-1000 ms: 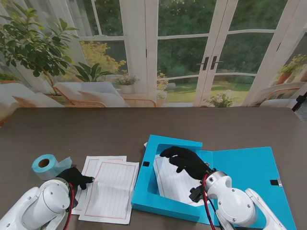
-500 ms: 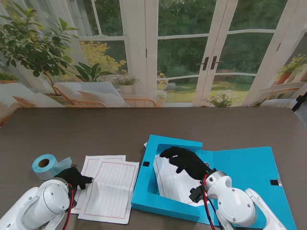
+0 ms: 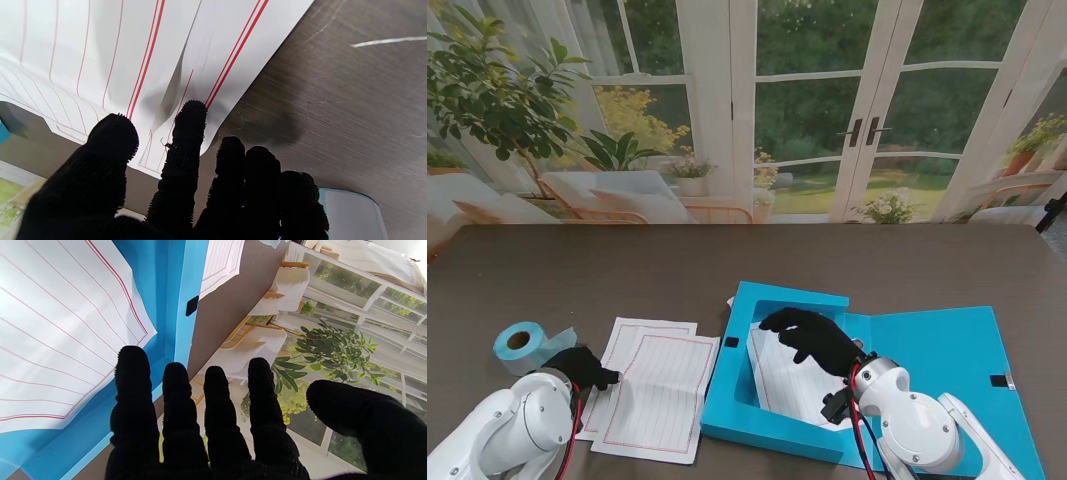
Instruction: Peel a label from the label roll, stick it on the side of the file box and file the documents
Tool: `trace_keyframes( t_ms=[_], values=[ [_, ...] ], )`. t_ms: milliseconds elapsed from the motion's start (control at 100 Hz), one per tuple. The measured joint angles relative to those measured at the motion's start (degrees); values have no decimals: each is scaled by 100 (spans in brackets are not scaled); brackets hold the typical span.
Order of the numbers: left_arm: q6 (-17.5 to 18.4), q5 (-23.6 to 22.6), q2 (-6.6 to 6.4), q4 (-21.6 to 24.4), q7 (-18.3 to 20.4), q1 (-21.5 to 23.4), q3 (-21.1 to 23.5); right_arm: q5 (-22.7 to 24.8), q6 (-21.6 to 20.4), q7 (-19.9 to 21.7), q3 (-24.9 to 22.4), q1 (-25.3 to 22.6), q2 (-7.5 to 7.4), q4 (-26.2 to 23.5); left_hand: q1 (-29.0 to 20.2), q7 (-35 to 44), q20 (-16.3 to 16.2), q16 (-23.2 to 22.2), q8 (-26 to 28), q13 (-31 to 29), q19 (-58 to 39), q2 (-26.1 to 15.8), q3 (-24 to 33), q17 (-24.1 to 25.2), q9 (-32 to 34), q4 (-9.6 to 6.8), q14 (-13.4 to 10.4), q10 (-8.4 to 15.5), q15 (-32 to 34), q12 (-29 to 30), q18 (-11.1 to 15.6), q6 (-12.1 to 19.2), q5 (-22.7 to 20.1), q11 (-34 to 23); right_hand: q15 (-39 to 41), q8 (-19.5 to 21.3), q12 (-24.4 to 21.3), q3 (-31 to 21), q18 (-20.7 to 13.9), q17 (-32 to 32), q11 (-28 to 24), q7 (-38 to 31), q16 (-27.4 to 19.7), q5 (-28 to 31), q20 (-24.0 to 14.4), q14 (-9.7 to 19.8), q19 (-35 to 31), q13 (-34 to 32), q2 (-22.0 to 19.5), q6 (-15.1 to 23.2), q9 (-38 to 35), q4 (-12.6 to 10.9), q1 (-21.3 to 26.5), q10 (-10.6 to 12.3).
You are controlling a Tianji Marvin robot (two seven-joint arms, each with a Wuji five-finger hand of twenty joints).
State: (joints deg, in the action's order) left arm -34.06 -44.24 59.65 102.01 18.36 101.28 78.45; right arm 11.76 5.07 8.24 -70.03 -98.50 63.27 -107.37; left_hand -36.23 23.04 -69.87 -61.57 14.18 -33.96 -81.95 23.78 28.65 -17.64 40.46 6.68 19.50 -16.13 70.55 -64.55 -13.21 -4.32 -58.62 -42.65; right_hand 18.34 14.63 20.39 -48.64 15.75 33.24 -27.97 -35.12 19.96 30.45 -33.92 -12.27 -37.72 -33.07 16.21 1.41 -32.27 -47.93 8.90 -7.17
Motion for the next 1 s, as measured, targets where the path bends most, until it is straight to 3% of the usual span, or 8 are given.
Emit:
trace_keyframes(
  t_ms=[160, 300, 400, 610, 700, 770, 810, 1000],
  values=[
    [-14, 664, 19, -41, -273, -32, 21, -9, 9, 2, -3, -1, 0, 0, -1, -85, 81, 45, -52, 0, 0, 0, 32, 1, 119, 0, 29, -1, 0, -135, -44, -40, 35, -252, 0, 0, 1, 0, 0, 0, 0, 0, 0, 0, -1, 0, 3, 0, -1, 0, 0, 0, 40, -1],
    [-45, 659, 30, -127, -262, -123, -41, -16, 11, -1, -7, -2, 0, 0, -1, -77, 81, 32, -79, 14, 0, 21, 186, 18, 121, 0, 54, -1, 33, -304, -70, -160, -24, -490, 0, 0, 1, 0, 0, 0, 1, 0, 0, 0, -3, 0, 4, 0, -1, 0, 1, 0, 42, -1],
    [-90, 1085, 58, -190, -395, -188, -51, -16, 9, -3, -8, -2, 0, 0, -5, -48, 81, -28, -76, -54, 0, 42, 233, 52, 123, 0, 66, -1, 34, -371, -96, -242, -27, -561, 0, 0, 1, 0, 0, 0, 1, 0, 0, 0, -4, 0, 5, 0, -1, 0, 1, 0, 42, -1],
    [-100, 1134, 84, -211, -405, -215, -63, -22, 11, -2, -15, -1, 0, 3, -9, -9, 74, -46, -71, -45, 0, 44, 283, 198, 124, 0, 74, -1, 35, -438, -103, -317, -95, -574, 0, 0, 1, 0, 0, 0, 1, 0, 0, 0, -9, 0, 5, 0, -1, 0, 1, 0, 42, -1],
    [-103, 1229, 102, -226, -455, -212, -59, -27, 11, -2, -16, -1, 0, 4, -24, 96, 13, -111, -36, -38, 0, 184, 580, 255, 124, -2, 77, -1, 35, -440, -104, -317, -175, -574, 0, 0, 1, 0, 0, 0, 1, 0, 0, 0, -10, 0, 6, 0, -1, 0, 1, -1, 42, -1],
    [-102, 1305, 122, -240, -506, -199, -44, -29, 11, -3, -16, -1, 0, 5, -320, 346, 2, -117, -112, -29, 1, 466, 626, 324, 124, 3, 78, -2, 35, -446, -107, -310, -176, -574, 0, 0, 1, 0, 0, 0, 1, 0, 0, 0, -10, 0, 6, 0, -1, 0, 1, -1, 42, -1],
    [-101, 1384, 134, -242, -535, -187, -27, -32, 11, -3, -16, -1, 0, 6, -479, 610, -1, -119, -163, -26, 5, 617, 619, 342, 124, 174, 78, -2, 35, -453, -107, -310, -176, -574, 0, 0, 1, 0, 0, 0, 1, 0, 0, 0, -11, 0, 6, 0, -1, 0, 1, -1, 42, -1],
    [-96, 1483, 155, -261, -568, -132, 5, -46, 14, -3, -15, 0, 1, 7, -1085, 1796, -3, -122, -437, 168, 135, 909, 539, 592, 121, 177, 78, 9, 0, -467, -107, -237, -77, -625, 0, 0, 1, 0, 0, 0, 1, 0, 0, 0, -12, 0, 7, 0, -1, -1, 1, -2, 43, -3]
  ],
)
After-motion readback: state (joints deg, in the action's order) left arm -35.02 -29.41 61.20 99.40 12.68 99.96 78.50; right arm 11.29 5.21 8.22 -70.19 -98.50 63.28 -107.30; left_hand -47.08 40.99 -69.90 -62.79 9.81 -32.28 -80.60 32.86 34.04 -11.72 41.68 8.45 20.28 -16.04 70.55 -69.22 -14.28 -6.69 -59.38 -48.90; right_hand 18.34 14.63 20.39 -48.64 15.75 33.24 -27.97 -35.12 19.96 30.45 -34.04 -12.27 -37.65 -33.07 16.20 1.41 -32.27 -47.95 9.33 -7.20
